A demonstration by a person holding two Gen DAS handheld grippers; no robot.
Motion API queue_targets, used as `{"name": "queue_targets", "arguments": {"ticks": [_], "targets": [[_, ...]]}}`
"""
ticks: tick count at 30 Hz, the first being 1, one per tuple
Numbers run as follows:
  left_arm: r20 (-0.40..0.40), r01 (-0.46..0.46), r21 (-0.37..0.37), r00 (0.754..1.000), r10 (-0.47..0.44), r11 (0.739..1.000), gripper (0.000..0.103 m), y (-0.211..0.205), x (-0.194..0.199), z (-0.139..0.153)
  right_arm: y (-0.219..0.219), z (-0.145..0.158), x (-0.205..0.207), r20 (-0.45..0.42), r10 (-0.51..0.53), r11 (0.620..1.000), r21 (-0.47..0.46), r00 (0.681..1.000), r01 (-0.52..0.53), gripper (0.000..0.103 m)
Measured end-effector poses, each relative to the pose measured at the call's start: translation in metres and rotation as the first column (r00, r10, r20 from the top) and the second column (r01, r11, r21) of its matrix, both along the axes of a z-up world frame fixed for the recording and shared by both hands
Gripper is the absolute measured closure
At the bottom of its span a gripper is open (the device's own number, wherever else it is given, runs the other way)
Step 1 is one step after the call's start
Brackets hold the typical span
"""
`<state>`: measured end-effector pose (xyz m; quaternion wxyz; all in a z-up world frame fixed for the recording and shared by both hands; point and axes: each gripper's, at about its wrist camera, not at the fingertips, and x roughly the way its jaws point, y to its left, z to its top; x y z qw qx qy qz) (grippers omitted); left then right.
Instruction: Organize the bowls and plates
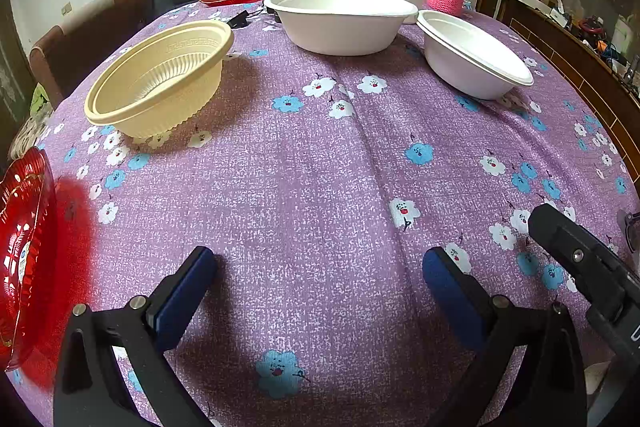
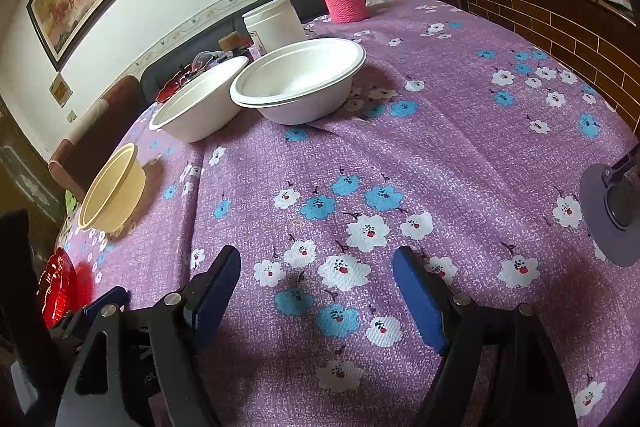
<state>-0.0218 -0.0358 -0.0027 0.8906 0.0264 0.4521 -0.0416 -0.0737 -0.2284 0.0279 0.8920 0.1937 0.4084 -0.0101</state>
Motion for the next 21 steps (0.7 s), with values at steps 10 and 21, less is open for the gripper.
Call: {"name": "queue_targets", "arguments": {"ticks": [10, 21], "targets": [[0.000, 0.000, 0.000, 1.000, 0.000, 1.000, 0.000, -0.0001, 0.0001, 0.0000, -0.0001, 0.0006, 0.0001, 0.000, 0.004, 1.000, 0.008, 1.000, -0.004, 0.020], [-0.001, 0.000, 0.000, 1.000, 0.000, 1.000, 0.000, -0.0002, 0.0001, 0.0001, -0.0022, 0.0008, -0.0004, 0.007, 0.002, 0.999, 0.038, 1.000, -0.002, 0.018]]}}
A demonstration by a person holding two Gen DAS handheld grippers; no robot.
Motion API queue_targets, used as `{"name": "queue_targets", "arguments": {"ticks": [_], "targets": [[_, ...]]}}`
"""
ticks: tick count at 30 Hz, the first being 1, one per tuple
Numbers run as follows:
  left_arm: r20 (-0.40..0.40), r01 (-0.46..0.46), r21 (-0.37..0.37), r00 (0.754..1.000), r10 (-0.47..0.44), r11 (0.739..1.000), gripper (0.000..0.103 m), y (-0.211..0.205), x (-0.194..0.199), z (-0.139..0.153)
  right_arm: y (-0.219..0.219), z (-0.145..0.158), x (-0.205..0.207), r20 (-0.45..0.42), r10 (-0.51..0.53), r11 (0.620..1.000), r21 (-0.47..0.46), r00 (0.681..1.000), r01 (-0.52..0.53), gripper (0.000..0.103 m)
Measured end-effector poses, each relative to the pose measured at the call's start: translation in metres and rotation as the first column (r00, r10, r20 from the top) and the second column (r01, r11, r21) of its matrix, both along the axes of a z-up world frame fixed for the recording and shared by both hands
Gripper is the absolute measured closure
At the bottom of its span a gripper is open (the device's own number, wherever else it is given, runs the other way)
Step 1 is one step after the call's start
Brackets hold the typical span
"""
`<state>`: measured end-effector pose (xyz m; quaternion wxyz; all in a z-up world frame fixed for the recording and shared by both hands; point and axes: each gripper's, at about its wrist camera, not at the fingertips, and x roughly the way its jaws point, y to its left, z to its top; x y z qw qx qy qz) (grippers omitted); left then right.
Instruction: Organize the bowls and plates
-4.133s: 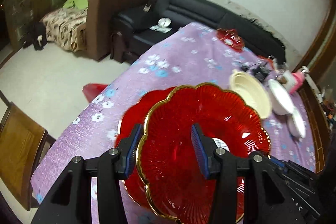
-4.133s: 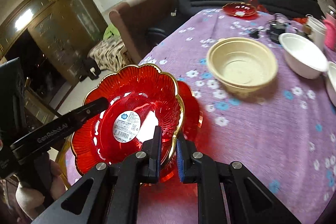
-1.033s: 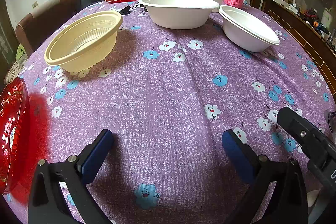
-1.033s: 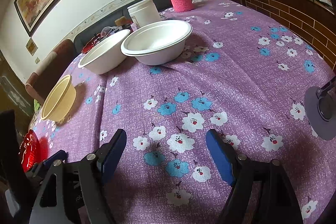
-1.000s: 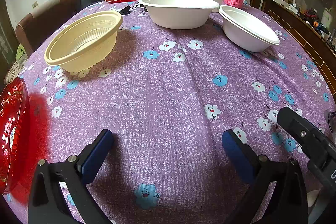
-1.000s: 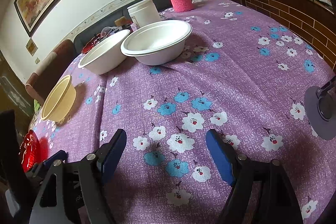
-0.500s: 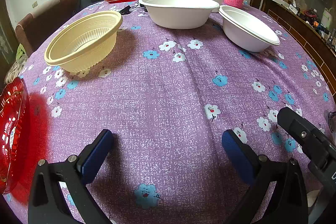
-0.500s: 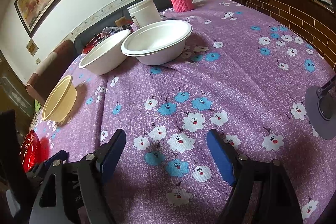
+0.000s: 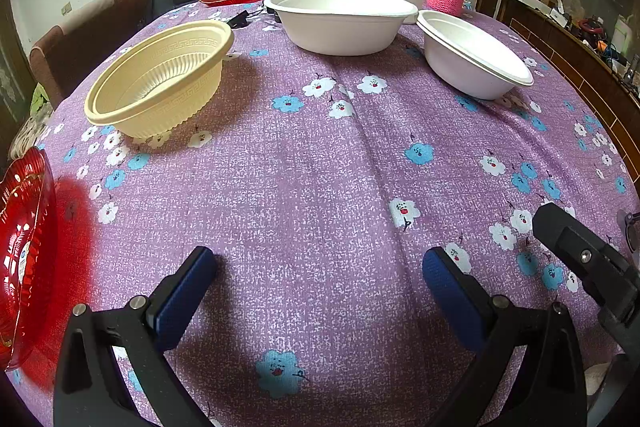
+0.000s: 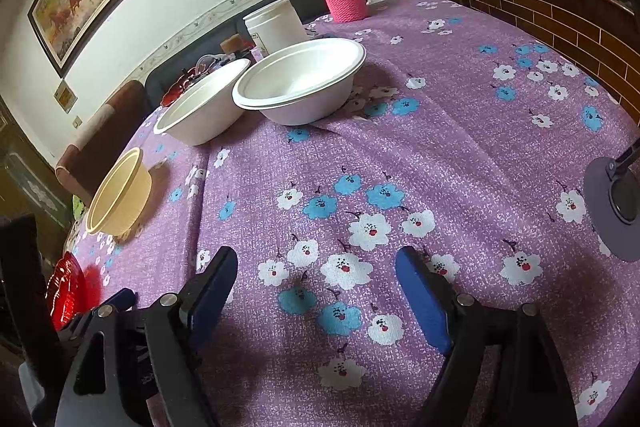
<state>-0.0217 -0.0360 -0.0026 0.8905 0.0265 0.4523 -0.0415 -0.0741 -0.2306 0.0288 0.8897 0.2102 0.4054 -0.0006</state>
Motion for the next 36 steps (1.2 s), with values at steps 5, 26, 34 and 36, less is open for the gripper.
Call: {"name": "queue_targets", "arguments": {"ticks": [5, 26, 34, 36], "targets": [[0.000, 0.000, 0.000, 1.000, 0.000, 1.000, 0.000, 0.000, 0.000, 0.000, -0.002, 0.000, -0.001, 0.013, 0.000, 0.999, 0.035, 1.000, 0.000, 0.014], [-0.063, 0.085, 0.009, 0.994, -0.084, 0.996, 0.000, 0.000, -0.003, 0.002, -0.019, -0.003, 0.000, 0.074, -0.023, 0.972, 0.236, 0.997, 0.005, 0.001], [0.175, 0.109, -0.097, 0.980, -0.091, 0.989, 0.000, 0.042, -0.069, 0.059, -0.013, -0.002, 0.003, 0.065, -0.011, 0.983, 0.186, 0.998, -0.001, 0.001], [0.282, 0.117, -0.111, 0.956, -0.082, 0.987, 0.000, 0.058, -0.090, 0.087, -0.012, -0.002, 0.003, 0.064, -0.011, 0.984, 0.180, 0.998, -0.001, 0.001]]}}
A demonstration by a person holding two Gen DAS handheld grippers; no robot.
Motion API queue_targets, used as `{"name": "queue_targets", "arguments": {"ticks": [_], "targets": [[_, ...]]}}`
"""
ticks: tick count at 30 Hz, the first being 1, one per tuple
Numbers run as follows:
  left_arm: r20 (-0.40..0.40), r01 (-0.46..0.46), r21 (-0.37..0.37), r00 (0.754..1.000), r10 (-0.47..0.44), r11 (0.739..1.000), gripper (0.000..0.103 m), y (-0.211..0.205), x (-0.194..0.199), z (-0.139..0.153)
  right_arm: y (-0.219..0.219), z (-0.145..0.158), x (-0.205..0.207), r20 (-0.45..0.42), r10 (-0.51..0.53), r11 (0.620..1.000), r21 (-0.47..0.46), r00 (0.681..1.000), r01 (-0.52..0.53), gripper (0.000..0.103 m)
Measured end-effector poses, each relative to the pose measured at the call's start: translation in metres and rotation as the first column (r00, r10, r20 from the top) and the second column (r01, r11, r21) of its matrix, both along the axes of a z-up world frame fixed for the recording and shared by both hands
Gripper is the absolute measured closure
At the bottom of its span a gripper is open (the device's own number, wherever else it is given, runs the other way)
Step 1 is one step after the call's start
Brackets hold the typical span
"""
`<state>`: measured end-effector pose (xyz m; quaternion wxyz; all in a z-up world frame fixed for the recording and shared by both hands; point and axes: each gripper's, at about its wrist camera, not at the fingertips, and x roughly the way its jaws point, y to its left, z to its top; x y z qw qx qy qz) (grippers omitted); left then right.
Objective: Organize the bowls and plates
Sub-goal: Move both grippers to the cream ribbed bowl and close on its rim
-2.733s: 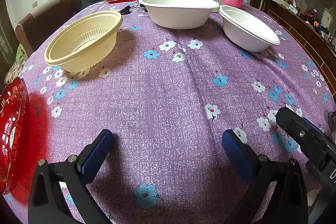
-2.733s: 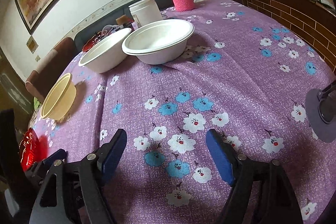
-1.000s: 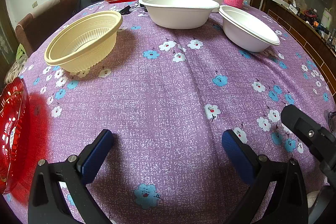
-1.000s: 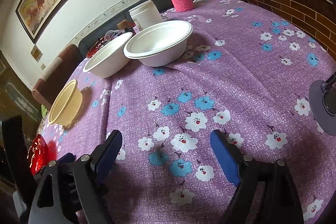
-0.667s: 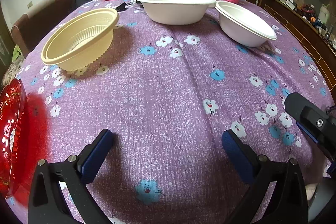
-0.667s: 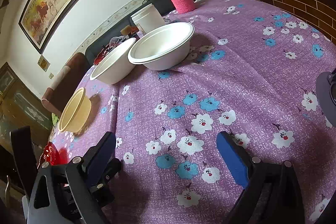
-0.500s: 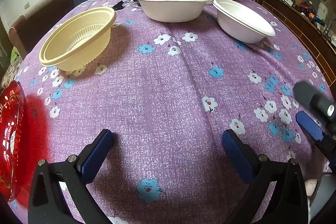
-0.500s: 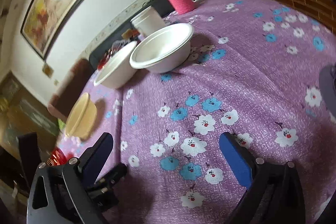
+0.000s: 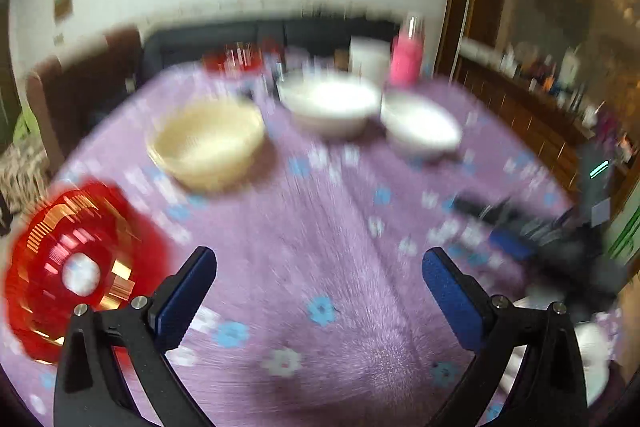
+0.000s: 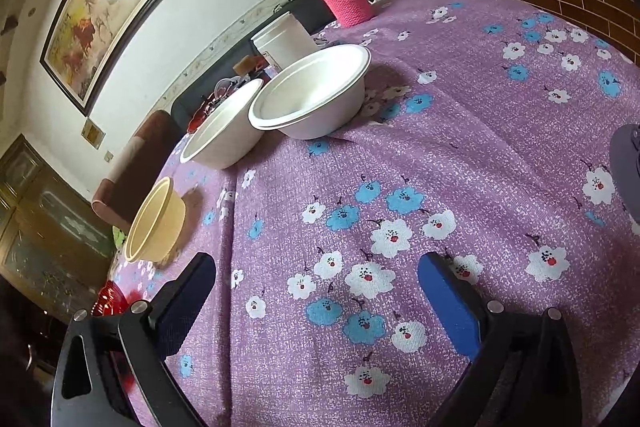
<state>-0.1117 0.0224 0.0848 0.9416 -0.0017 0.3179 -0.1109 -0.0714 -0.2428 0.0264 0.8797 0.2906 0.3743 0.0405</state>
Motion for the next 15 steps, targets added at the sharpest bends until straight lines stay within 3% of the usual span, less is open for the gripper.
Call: {"name": "queue_targets", "arguments": {"ticks": [4, 7, 11, 15], "targets": [[0.160, -0.021, -0.093, 0.987, 0.035, 0.995, 0.000, 0.047, -0.036, 0.060, 0.004, 0.001, 0.001, -0.013, 0.000, 0.999, -0.040, 1.000, -0.001, 0.001], [0.273, -0.082, -0.132, 0.955, 0.116, 0.988, 0.000, 0.083, -0.060, 0.100, 0.013, 0.003, 0.003, -0.042, 0.003, 0.994, -0.109, 0.999, -0.007, 0.001], [0.397, -0.184, -0.123, 0.892, 0.218, 0.975, 0.000, 0.123, -0.086, 0.142, 0.038, 0.024, -0.005, -0.008, 0.048, 0.965, -0.259, 0.999, -0.048, 0.005], [0.432, -0.277, -0.070, 0.858, 0.279, 0.958, 0.000, 0.145, -0.083, 0.167, 0.060, 0.072, -0.011, 0.093, 0.114, 0.957, -0.279, 0.989, -0.084, 0.004]]}}
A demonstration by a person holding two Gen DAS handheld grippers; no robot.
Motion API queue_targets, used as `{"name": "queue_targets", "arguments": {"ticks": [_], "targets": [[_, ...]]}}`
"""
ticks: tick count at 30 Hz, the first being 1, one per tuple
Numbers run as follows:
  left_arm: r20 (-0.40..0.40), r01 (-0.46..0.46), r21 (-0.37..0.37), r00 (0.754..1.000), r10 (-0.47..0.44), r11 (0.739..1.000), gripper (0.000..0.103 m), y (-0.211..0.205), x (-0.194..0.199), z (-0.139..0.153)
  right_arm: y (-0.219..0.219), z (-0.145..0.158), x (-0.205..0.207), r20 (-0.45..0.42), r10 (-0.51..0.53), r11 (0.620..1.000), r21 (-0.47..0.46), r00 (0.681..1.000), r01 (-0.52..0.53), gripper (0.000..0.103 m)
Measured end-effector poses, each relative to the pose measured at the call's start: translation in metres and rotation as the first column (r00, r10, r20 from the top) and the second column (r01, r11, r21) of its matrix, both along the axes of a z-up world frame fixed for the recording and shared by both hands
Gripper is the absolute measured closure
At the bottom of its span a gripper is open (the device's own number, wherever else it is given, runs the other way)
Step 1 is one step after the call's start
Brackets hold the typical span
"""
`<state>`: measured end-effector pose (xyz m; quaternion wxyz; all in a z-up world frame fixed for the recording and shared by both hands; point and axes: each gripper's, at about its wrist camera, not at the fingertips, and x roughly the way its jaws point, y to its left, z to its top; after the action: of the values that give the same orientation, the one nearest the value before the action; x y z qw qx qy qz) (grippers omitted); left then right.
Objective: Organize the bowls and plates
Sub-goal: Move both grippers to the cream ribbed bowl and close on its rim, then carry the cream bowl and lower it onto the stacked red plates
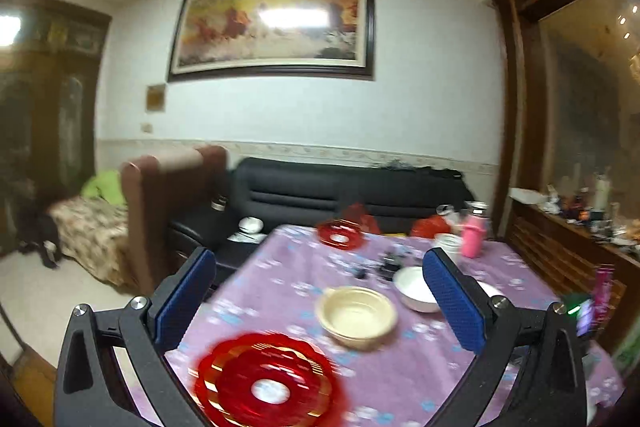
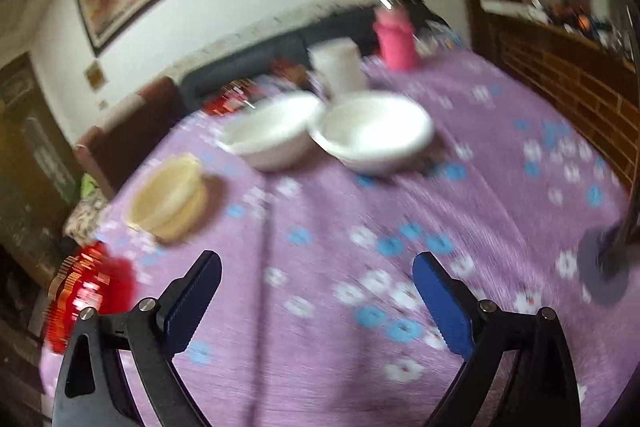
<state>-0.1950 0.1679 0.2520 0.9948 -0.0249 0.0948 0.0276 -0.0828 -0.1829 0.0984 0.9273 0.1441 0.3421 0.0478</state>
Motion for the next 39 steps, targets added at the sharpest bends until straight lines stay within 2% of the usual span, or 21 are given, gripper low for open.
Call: {"name": "queue_targets", "arguments": {"ticks": [3, 4, 5, 6, 9, 10, 13, 15, 16, 17, 19, 22, 25, 29, 30, 31, 34, 35, 37, 39], "targets": [[-0.039, -0.041, 0.006, 0.998, 0.041, 0.999, 0.000, 0.016, 0.010, 0.016, 0.015, 0.043, 0.008, 0.063, 0.059, 0.998, -0.007, 0.996, -0.059, 0.004], [-0.054, -0.055, 0.011, 0.997, 0.056, 0.998, 0.000, 0.022, 0.018, 0.026, 0.023, 0.069, 0.014, 0.097, 0.084, 0.996, -0.016, 0.992, -0.083, 0.004], [-0.061, -0.067, 0.019, 0.996, 0.068, 0.998, 0.000, 0.026, 0.024, 0.035, 0.023, 0.069, 0.014, 0.097, 0.084, 0.996, -0.016, 0.992, -0.083, 0.004], [-0.066, -0.079, 0.028, 0.995, 0.080, 0.997, 0.000, 0.030, 0.029, 0.041, 0.027, 0.084, 0.020, 0.118, 0.095, 0.995, -0.012, 0.988, -0.094, 0.004], [-0.110, -0.106, 0.078, 0.987, 0.114, 0.991, 0.000, 0.042, 0.062, 0.061, 0.039, 0.121, 0.036, 0.162, 0.131, 0.990, 0.023, 0.978, -0.137, 0.004], [-0.154, -0.105, 0.085, 0.981, 0.118, 0.991, 0.000, 0.048, 0.081, 0.063, 0.053, 0.136, 0.049, 0.183, 0.167, 0.983, 0.040, 0.969, -0.177, 0.004], [-0.267, -0.077, 0.001, 0.961, 0.075, 0.997, 0.000, 0.064, 0.122, 0.045, 0.066, 0.137, 0.060, 0.193, 0.184, 0.979, 0.052, 0.964, -0.198, 0.004], [-0.346, -0.065, -0.048, 0.937, 0.045, 0.997, 0.000, 0.071, 0.149, 0.018, 0.080, 0.122, 0.072, 0.165, 0.205, 0.970, 0.102, 0.965, -0.223, 0.005], [-0.375, -0.062, -0.073, 0.926, 0.030, 0.995, 0.000, 0.073, 0.162, 0.000, 0.096, 0.090, 0.087, 0.098, 0.227, 0.959, 0.148, 0.969, -0.239, 0.007], [-0.401, -0.058, -0.091, 0.916, 0.017, 0.994, 0.000, 0.074, 0.174, -0.015, 0.096, 0.090, 0.087, 0.098, 0.227, 0.959, 0.148, 0.969, -0.239, 0.010], [-0.460, -0.049, -0.107, 0.888, -0.006, 0.993, 0.000, 0.068, 0.200, -0.047, 0.109, 0.060, 0.100, 0.029, 0.238, 0.955, 0.173, 0.971, -0.239, 0.022], [-0.525, -0.032, -0.121, 0.850, -0.037, 0.992, 0.000, 0.054, 0.233, -0.085, 0.122, 0.007, 0.122, -0.083, 0.246, 0.944, 0.246, 0.966, -0.220, 0.028], [-0.573, -0.028, -0.142, 0.818, -0.059, 0.990, 0.000, 0.043, 0.259, -0.112, 0.129, -0.023, 0.138, -0.128, 0.215, 0.953, 0.246, 0.968, -0.179, 0.028], [-0.632, -0.016, -0.176, 0.768, -0.100, 0.984, 0.002, 0.034, 0.292, -0.143, 0.136, -0.040, 0.156, -0.143, 0.202, 0.962, 0.215, 0.969, -0.169, 0.028], [-0.649, -0.014, -0.176, 0.754, -0.105, 0.984, 0.003, 0.031, 0.299, -0.150, 0.138, -0.044, 0.159, -0.147, 0.203, 0.963, 0.211, 0.968, -0.170, 0.028], [-0.670, -0.012, -0.178, 0.734, -0.112, 0.984, 0.009, 0.028, 0.308, -0.158, 0.140, -0.046, 0.162, -0.150, 0.204, 0.963, 0.208, 0.967, -0.171, 0.028], [-0.738, -0.017, -0.224, 0.656, -0.158, 0.974, 0.036, 0.023, 0.332, -0.185, 0.144, -0.056, 0.169, -0.162, 0.203, 0.965, 0.198, 0.966, -0.170, 0.033], [-0.756, -0.024, -0.247, 0.629, -0.177, 0.969, 0.040, 0.022, 0.339, -0.194, 0.145, -0.060, 0.172, -0.167, 0.208, 0.964, 0.203, 0.964, -0.173, 0.034], [-0.780, -0.047, -0.276, 0.594, -0.196, 0.960, 0.040, 0.020, 0.348, -0.210, 0.144, -0.067, 0.177, -0.183, 0.214, 0.961, 0.215, 0.959, -0.173, 0.040], [-0.786, -0.047, -0.269, 0.587, -0.192, 0.962, 0.040, 0.017, 0.352, -0.217, 0.144, -0.074, 0.182, -0.197, 0.222, 0.956, 0.235, 0.955, -0.173, 0.046]]}}
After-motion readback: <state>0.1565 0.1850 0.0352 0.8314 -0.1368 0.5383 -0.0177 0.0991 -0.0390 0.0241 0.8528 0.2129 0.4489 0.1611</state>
